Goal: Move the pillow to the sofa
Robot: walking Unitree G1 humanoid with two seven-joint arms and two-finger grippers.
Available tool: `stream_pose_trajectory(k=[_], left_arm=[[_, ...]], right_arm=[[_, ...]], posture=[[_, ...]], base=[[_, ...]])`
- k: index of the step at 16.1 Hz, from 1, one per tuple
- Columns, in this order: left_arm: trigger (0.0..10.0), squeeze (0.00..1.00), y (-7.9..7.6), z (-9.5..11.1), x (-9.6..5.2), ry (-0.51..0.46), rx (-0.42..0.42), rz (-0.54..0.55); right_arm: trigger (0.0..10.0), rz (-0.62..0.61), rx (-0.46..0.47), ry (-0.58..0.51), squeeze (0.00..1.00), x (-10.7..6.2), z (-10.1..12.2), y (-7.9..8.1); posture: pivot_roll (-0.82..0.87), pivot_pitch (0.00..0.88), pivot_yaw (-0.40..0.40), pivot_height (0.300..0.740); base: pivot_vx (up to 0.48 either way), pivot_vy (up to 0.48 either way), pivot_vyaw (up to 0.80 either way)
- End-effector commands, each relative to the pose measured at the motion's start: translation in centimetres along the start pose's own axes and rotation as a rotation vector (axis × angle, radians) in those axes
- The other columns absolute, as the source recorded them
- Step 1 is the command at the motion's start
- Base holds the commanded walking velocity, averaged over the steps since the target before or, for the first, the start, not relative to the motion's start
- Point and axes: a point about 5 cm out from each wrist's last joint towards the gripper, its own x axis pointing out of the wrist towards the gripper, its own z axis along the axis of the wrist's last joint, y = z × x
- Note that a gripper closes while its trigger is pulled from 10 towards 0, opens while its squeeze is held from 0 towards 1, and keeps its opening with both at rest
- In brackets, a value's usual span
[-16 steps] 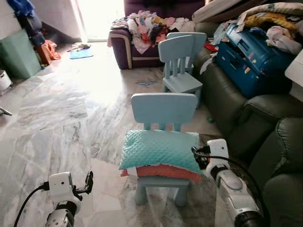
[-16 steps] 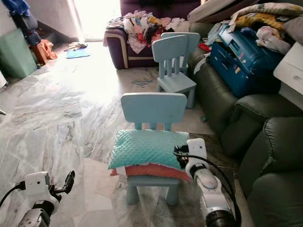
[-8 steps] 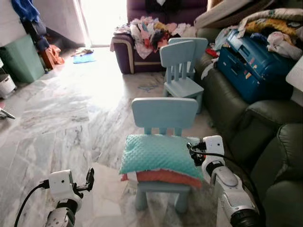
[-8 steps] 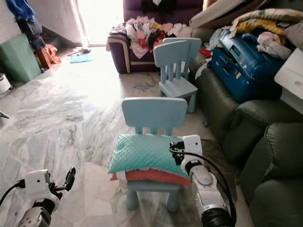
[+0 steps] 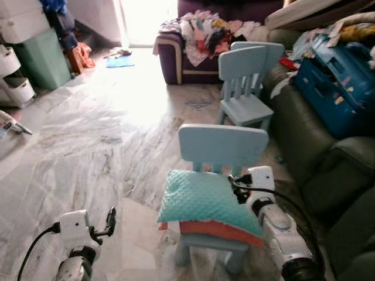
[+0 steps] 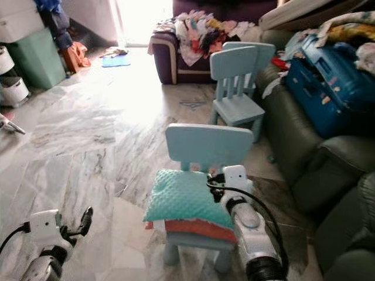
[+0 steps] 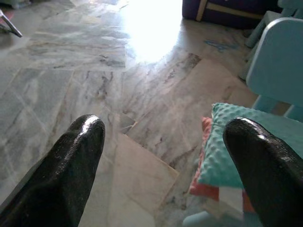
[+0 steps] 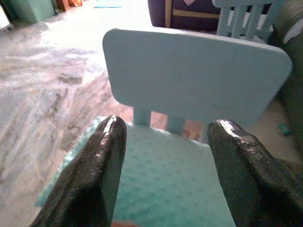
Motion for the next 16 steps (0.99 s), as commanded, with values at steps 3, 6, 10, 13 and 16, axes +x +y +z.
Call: stream_pose_trajectory(k=[3, 6, 10, 13, 16], left_arm=[[10.0, 0.0, -0.59, 0.25, 0.26, -0.007, 0.003, -0.016], [10.0, 0.0, -0.46, -0.02, 0.36, 0.007, 0.0, 0.024], [10.0, 0.0, -0.68, -0.06, 0.47, 0.009, 0.002, 0.025], [10.0, 0.0, -0.71, 0.08, 0.56, 0.005, 0.022, 0.026], [10.0, 0.0, -0.79, 0.04, 0.54, 0.004, 0.023, 0.022]], right_arm=[[10.0, -0.019, -0.014, -0.008, 0.0, -0.01, 0.43, -0.67], [10.0, -0.017, -0.017, -0.006, 0.0, 0.02, 0.46, -0.7], [10.0, -0.015, -0.02, -0.006, 0.0, 0.13, 0.6, -0.66], [10.0, -0.008, -0.02, -0.01, 0.0, 0.3, 0.81, -0.46], [10.0, -0.003, -0.02, -0.012, 0.0, 0.44, 0.93, -0.35]], posture=[[-0.08, 0.017, 0.033, 0.74], [-0.08, 0.018, 0.03, 0.74], [-0.08, 0.018, 0.026, 0.74], [-0.08, 0.018, 0.024, 0.74], [-0.08, 0.015, 0.022, 0.74]], base=[[0.385, 0.0, 0.0], [0.121, 0.0, 0.0], [0.0, 0.0, 0.0], [0.0, 0.0, 0.0], [0.0, -0.115, 0.0]])
